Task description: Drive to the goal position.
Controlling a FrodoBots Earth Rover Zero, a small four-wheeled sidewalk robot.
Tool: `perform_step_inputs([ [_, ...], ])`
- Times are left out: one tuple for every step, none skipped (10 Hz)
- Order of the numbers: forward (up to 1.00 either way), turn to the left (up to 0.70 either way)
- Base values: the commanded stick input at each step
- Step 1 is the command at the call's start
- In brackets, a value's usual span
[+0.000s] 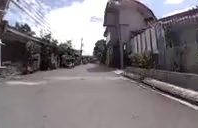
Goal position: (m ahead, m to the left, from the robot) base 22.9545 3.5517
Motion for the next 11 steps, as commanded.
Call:
perform_step_inputs([
  [1.0, 0.0],
  [1.0, 0.0],
  [1.0, 0.0],
  [1.0, -0.05],
  [1.0, -0.21],
  [1.0, -0.37],
  [1.0, -0.1],
  [1.0, 0.0],
  [1.0, 0.0],
  [1.0, 0.0],
  [1.0, 0.0],
])
